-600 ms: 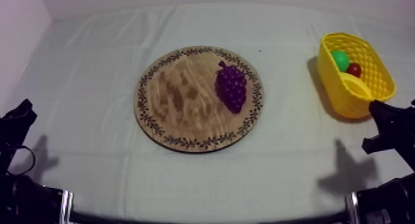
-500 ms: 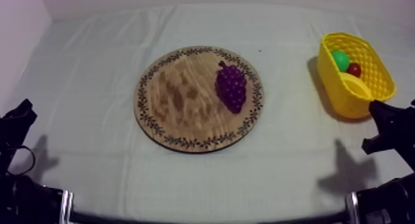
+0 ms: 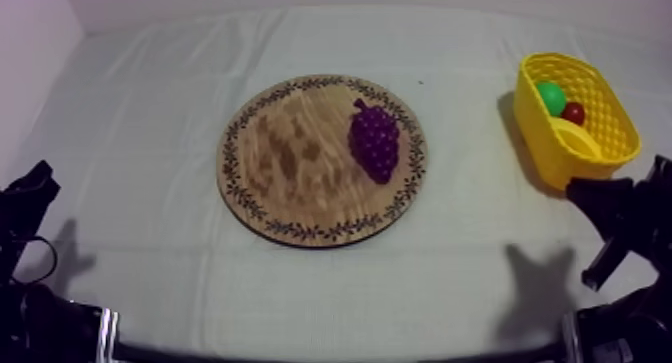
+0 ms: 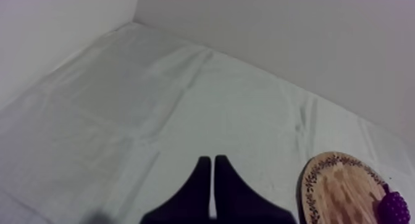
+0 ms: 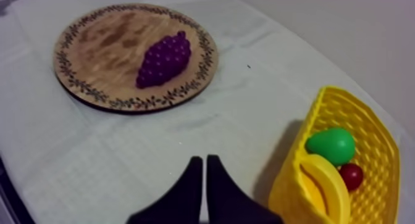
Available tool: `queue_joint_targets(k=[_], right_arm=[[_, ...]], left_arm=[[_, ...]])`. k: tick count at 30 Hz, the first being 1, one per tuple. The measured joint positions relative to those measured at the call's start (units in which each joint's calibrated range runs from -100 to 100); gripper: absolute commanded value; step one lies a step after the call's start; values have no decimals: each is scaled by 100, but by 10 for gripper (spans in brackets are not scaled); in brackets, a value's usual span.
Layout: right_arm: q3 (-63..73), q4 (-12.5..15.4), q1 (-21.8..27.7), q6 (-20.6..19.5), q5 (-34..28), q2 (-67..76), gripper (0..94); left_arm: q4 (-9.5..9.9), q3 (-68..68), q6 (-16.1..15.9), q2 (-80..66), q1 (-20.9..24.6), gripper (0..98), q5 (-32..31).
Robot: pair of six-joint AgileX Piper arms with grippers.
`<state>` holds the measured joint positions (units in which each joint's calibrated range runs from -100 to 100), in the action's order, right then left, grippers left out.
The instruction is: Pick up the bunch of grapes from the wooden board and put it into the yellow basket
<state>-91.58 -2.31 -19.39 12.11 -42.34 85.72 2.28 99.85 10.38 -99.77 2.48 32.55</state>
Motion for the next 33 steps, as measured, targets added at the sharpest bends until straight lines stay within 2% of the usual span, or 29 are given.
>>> queue_joint_targets(k=[6,11,21,26,33], right_arm=[[1574,-355,-273,-763,-838,-1493,4],[3227,-368,-329,-1271,-1827,-2818,4],[6551,-485,-536,-1457,-3847,-5423,4],[7863,-396,-469,-1550,-4493,-6626,4],[9301,-227,-406,-1818,-5069,-8071,4]], left_arm=[[0,0,0,0,0,0,0],[0,0,0,0,0,0,0],[0,0,0,0,0,0,0],[0,0,0,0,0,0,0],[0,0,0,0,0,0,0]])
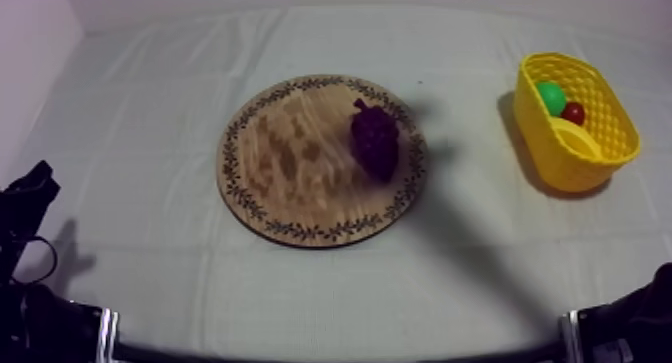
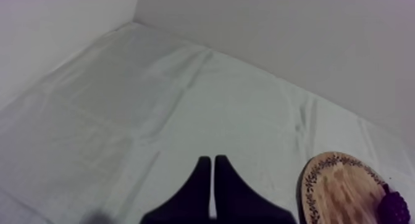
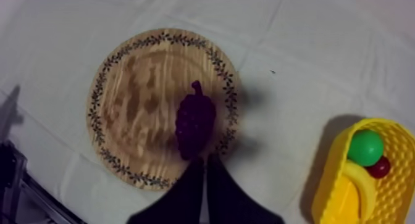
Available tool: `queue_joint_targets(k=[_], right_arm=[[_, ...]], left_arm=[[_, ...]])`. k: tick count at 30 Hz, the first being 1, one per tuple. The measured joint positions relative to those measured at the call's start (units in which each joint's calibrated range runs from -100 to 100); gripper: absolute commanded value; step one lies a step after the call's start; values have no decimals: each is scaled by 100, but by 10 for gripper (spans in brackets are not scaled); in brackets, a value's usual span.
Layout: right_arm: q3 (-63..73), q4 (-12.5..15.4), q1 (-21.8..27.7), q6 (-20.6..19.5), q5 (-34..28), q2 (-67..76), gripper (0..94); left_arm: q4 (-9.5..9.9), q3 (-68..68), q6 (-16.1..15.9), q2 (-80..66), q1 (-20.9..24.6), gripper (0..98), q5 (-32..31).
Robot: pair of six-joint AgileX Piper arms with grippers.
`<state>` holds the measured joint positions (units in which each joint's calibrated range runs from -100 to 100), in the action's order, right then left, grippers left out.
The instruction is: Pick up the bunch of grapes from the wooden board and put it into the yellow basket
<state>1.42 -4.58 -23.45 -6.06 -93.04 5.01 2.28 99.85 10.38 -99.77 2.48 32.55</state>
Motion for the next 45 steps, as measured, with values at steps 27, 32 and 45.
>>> queue_joint_targets(k=[27,32,45], right_arm=[[1034,221,205,-426,-465,-1327,577],[1026,281,108,-509,-440,-1529,608],[825,309,-147,-798,-130,-2730,632]], left_arm=[[0,0,0,0,0,0,0],[0,0,0,0,0,0,0],[0,0,0,0,0,0,0]])
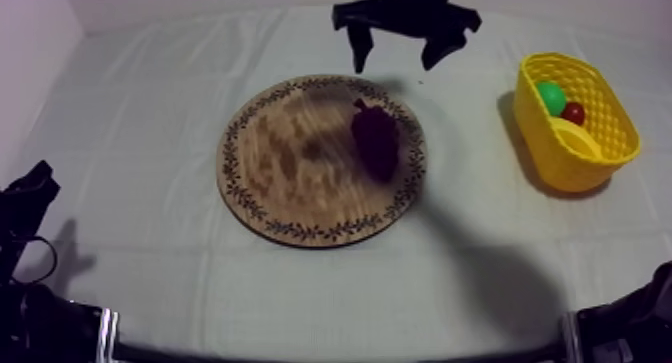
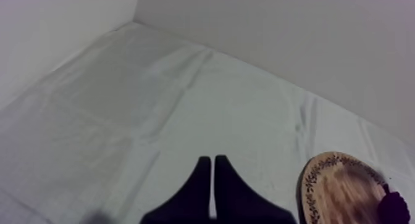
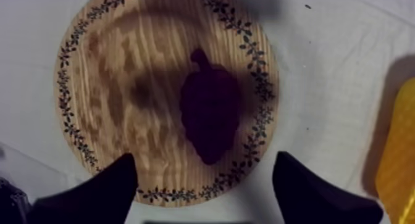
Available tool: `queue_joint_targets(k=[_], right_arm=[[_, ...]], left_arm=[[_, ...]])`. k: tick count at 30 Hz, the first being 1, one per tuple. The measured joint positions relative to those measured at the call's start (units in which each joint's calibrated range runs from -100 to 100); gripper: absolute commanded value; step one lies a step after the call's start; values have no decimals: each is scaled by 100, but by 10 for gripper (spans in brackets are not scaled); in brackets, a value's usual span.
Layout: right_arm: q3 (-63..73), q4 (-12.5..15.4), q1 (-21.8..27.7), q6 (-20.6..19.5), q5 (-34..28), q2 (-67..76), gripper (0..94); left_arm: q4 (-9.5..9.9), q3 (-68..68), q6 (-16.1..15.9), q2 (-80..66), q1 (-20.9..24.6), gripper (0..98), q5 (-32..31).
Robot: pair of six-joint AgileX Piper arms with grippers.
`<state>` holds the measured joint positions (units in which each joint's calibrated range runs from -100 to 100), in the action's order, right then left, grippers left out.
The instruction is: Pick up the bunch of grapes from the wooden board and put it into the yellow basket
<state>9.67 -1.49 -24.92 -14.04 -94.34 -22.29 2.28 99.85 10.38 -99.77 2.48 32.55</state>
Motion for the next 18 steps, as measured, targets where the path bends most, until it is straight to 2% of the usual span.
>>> queue_joint_targets(k=[18], right_arm=[[204,-76,-33,-212,368,-1545,641]], left_arm=[[0,0,0,0,0,0,0]])
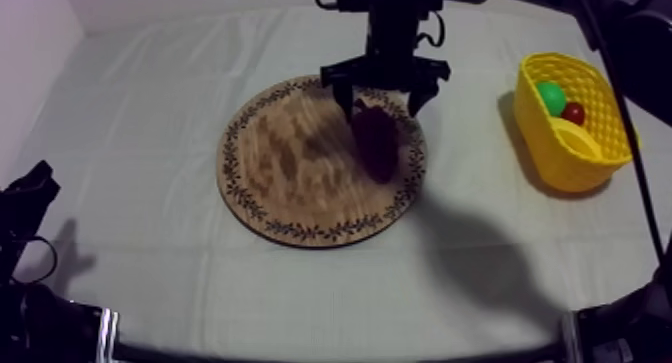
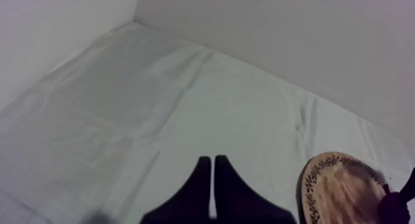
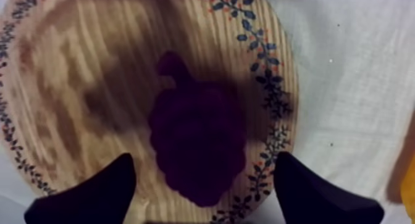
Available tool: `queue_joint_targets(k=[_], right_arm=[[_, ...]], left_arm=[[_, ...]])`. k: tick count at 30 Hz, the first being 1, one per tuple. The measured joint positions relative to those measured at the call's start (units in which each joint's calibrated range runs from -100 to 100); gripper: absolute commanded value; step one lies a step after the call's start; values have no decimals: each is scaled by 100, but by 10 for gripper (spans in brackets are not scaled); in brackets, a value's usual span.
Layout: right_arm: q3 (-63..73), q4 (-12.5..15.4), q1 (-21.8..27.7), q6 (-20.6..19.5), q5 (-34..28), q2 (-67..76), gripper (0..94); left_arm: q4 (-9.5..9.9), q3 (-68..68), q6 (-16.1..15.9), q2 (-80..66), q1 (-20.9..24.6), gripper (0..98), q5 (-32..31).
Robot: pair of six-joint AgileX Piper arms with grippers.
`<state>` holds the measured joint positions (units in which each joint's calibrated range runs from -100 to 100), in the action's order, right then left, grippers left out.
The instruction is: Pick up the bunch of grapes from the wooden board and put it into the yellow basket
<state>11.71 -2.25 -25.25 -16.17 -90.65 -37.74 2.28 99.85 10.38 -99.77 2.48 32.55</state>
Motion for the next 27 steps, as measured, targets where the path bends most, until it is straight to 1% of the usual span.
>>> queue_joint_targets(k=[14,18,21,27], right_arm=[[10,28,-63,-62,153,-486,624],[-14,13,-42,-75,223,-648,606],[-19,-1,-37,-82,310,-729,571],[6,2,-25,-65,367,-781,452]], left_arm=[[0,0,0,0,0,0,0],[0,0,0,0,0,0,0],[0,0,0,0,0,0,0],[0,0,0,0,0,0,0]])
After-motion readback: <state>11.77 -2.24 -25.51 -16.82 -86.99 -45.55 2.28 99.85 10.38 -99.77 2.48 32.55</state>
